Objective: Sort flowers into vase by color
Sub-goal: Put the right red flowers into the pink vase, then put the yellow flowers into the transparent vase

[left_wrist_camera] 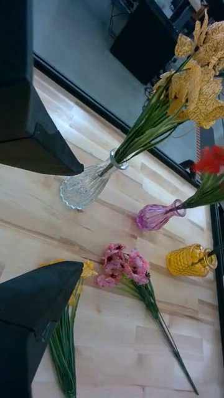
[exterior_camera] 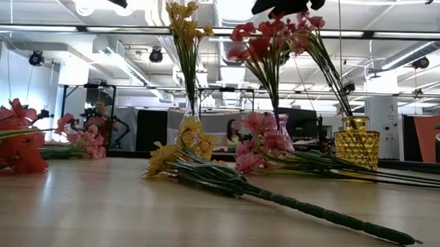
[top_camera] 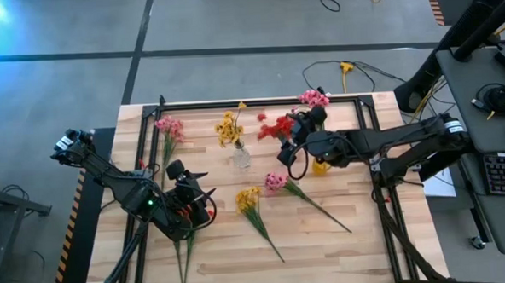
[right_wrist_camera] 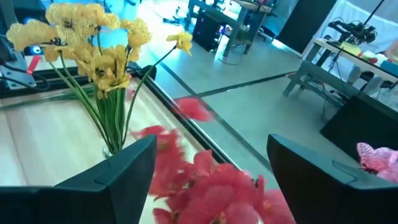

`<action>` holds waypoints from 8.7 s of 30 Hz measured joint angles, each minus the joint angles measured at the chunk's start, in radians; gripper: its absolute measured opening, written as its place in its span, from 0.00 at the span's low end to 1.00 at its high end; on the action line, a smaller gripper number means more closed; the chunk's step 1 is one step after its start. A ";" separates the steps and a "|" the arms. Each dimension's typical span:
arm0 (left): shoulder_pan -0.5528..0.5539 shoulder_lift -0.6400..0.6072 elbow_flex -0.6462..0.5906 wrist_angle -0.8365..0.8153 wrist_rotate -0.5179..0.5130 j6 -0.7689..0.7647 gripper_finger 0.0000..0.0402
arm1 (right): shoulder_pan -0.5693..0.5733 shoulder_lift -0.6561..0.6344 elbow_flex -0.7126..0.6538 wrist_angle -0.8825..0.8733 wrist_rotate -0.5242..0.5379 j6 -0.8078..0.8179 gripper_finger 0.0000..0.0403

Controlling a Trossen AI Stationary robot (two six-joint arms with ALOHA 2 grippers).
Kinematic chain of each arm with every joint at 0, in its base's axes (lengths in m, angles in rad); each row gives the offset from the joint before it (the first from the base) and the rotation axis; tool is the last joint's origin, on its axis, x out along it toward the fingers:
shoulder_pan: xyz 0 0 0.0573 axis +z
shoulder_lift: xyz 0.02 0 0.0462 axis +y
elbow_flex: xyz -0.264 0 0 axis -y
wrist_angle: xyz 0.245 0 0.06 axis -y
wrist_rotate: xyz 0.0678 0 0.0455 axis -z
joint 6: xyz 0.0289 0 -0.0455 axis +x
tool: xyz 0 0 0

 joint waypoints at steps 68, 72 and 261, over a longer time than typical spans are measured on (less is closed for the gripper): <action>-0.024 0.199 0.011 -0.116 0.805 -0.717 0.55 | 0.406 0.001 0.245 -0.498 -0.011 0.311 0.74; -0.024 0.199 0.011 -0.212 0.824 -0.725 0.55 | 0.406 0.001 0.245 -0.534 -0.080 0.399 0.74; -0.058 0.193 -0.385 1.331 0.323 0.692 0.54 | 0.373 0.298 -0.304 1.502 -0.445 -0.315 0.04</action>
